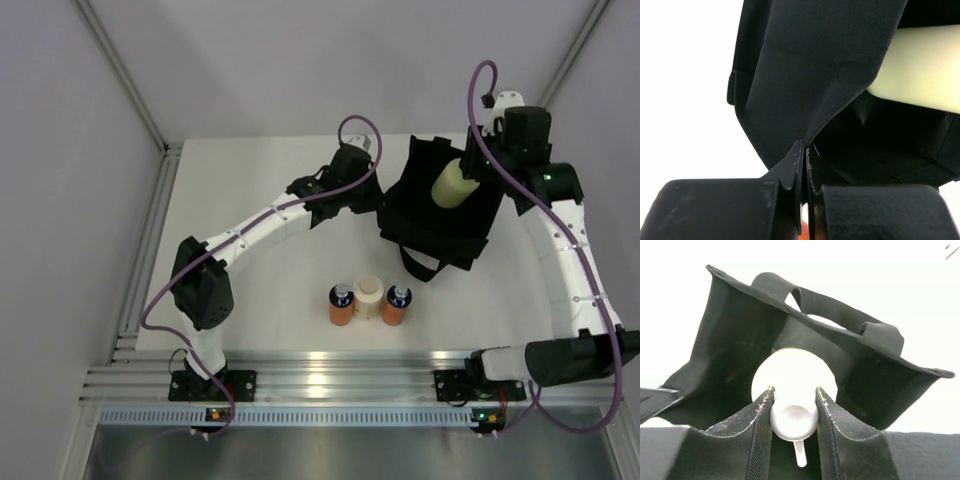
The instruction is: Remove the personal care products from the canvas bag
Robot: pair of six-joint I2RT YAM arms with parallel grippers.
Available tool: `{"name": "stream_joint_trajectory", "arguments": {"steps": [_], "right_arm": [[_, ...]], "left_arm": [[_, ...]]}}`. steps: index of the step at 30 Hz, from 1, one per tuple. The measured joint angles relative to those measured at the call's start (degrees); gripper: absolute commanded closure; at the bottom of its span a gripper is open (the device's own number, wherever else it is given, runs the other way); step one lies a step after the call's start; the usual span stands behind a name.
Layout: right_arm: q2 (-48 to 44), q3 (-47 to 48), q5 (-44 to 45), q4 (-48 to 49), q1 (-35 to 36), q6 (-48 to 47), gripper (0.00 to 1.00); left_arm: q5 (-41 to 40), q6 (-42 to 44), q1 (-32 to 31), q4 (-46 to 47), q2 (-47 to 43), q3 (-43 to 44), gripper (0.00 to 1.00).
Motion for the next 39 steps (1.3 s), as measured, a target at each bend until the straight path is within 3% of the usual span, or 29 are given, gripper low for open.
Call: {"name": "stream_joint_trajectory", "arguments": {"steps": [25,39], "right_arm": [[-8.87,14.47,-6.6,-10.12,1.14,-0.42,1.0],[-13.09,14.47,-20.92,-10.88,3.69,-4.5,1.0]], "left_arm": [[-1.97,0.37,-0.11,-1.49,0.02,1.16,1.0],[-2.97,0.55,-0.11,-2.05,0.04,2.05,1.0]]}}
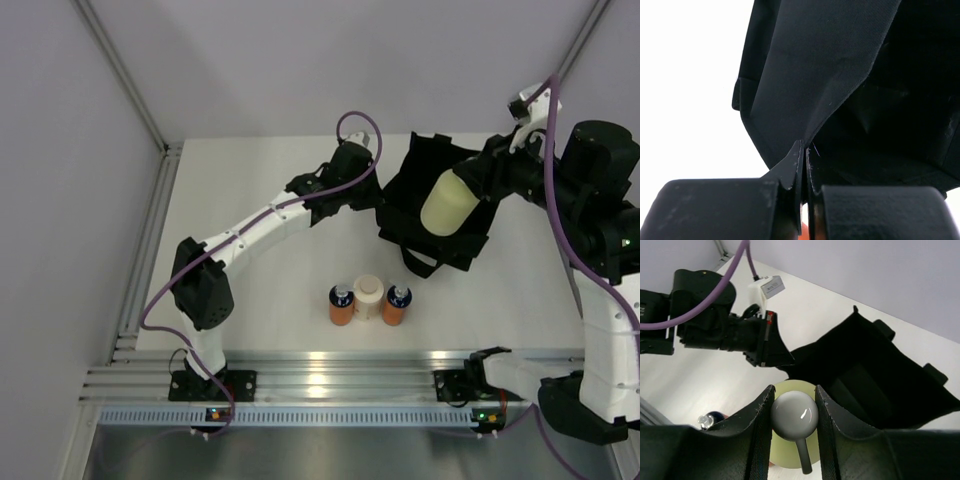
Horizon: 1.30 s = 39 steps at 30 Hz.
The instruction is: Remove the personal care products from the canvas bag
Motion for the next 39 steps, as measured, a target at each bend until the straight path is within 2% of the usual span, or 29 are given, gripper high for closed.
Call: {"name": "stream_joint_trajectory", "arguments": {"steps": [11,18,26,34,39], "right_arm": [[-0.55,0.0,-6.38,0.0,4.46,-1.86,1.0],[0.07,-0.15,-7.13,-0.02,11.45,-2.71,1.0],[2.03,-1.86,-2.45,0.46,25.18,-3.85,1.0],[3.1,-9.29,6.84,2.99,41.2,-3.91,1.0],[5.88,-10.47,9.51,5.79,46.23,-3.87,1.0]], "left_arm": [[-0.22,0.02,0.0,-0.39,0.0,0.17,1.0],[-0.37,0.04,0.0,-0.42,0.0,0.2,1.0],[-0.87,0.44,0.0,-1.01,0.02,0.81,1.0],[-1.22,0.81,0.0,-1.7,0.48,2.03,1.0],[-1.4,0.92,0.0,-1.7,0.98,2.32,1.0]]}}
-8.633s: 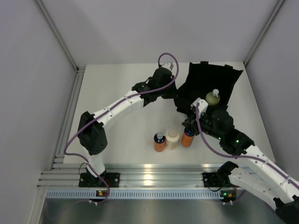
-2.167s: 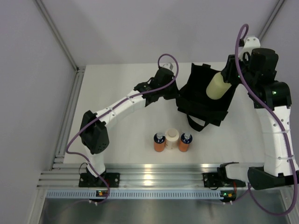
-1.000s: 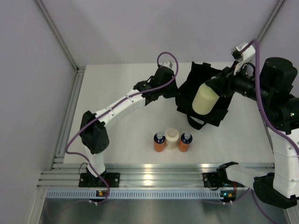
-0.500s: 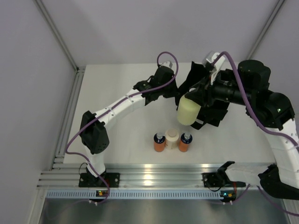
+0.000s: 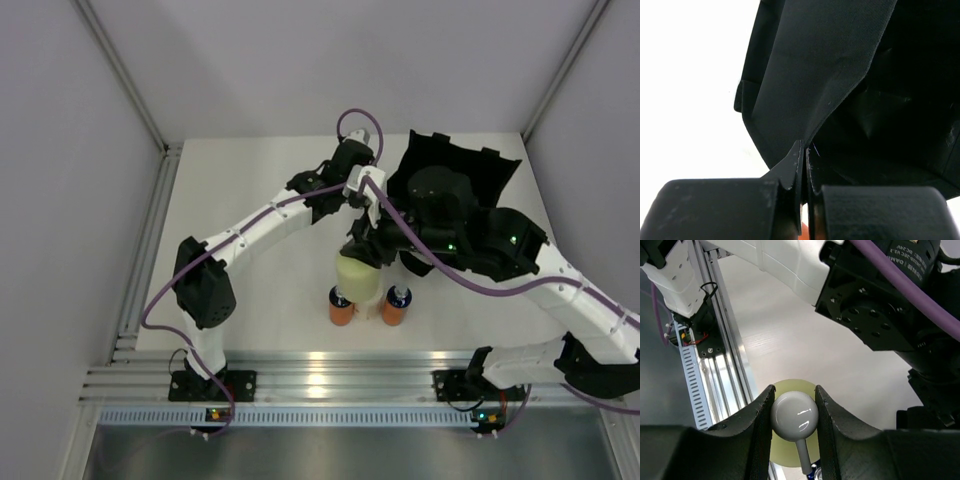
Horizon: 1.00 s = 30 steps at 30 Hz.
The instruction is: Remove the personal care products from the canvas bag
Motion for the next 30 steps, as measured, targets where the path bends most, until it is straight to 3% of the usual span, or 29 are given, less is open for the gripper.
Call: {"name": "stream_joint_trajectory", "arguments": {"steps": [15,30], "right_arm": [[2.21,-6.12,-3.08,14.49,3.39,2.69,1.0],[5.05,-11.72,-7.32,22.88,8.55,3.93,1.0]], "left_arm": [[-0.07,0.44,0.0,0.0,0.0,0.02,1.0],[-0.04,0.74,0.02,-0.02,0.0,0.13,1.0]]}}
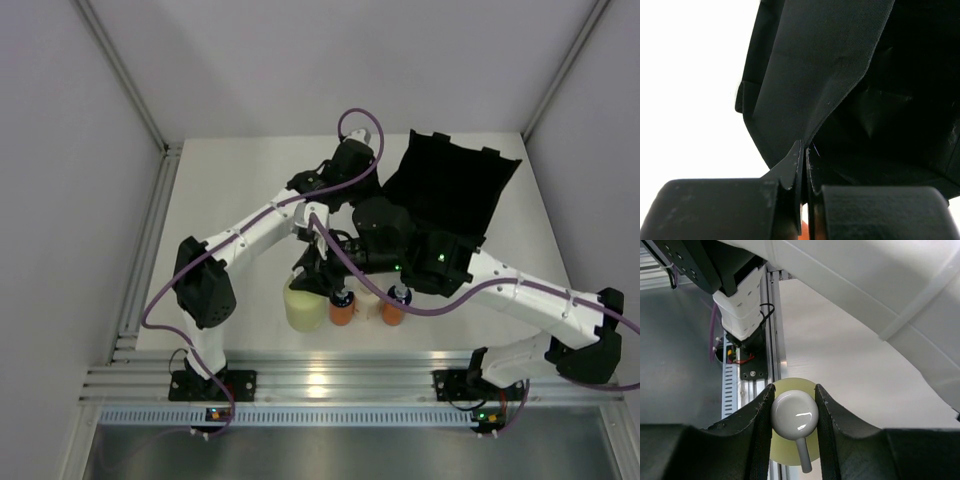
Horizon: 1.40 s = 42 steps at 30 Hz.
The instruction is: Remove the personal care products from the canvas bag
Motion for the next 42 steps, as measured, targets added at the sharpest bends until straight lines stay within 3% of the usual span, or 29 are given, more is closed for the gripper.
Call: {"name": "stream_joint_trajectory", "arguments": {"steps": [9,11,14,16,21,22,23,24,35,42], "right_arm": [[1.16,-7.63,-0.46,4.9,1.18,0.04,1.0],[1.36,-9.07,-0.31,5.84,1.29,0.02,1.0],[1.51,-10.51,-0.17,6.8,1.51,0.04,1.0],[1.62,-11.1,-0.09,7.52,1.55,0.04,1.0],[1.99,-11.41,0.09,9.31,1.57,0.04,1.0],[1.99,-11.41,0.09,9.55,1.57,0.04,1.0],[1.99,-11.41,0.09,9.79,1.57,0.04,1.0],[1.99,-11.43,0.07,10.03,1.57,0.04,1.0],[1.99,-11.5,0.09,11.69,1.6,0.02,1.0],[1.97,-14.12,1.01,12.96,1.66,0.04,1.0]], "left_arm": [[0.9,1.73,0.17,-0.15,1.2,1.38,1.0],[1.29,2.23,0.26,-0.13,1.46,1.62,0.94],[1.53,3.1,0.37,-0.15,1.86,2.27,0.78],[1.53,3.56,0.44,-0.15,1.97,2.6,0.57],[1.53,4.59,0.55,-0.24,2.47,4.0,0.35],[1.51,4.66,0.59,-0.22,2.6,4.33,0.27],[1.51,4.76,0.61,-0.22,2.67,4.55,0.09],[1.57,5.31,0.66,-0.24,2.71,4.81,0.01],[2.01,7.74,2.51,-0.2,2.78,9.22,0.02],[1.51,6.38,10.58,-0.26,2.36,9.09,0.01]]}}
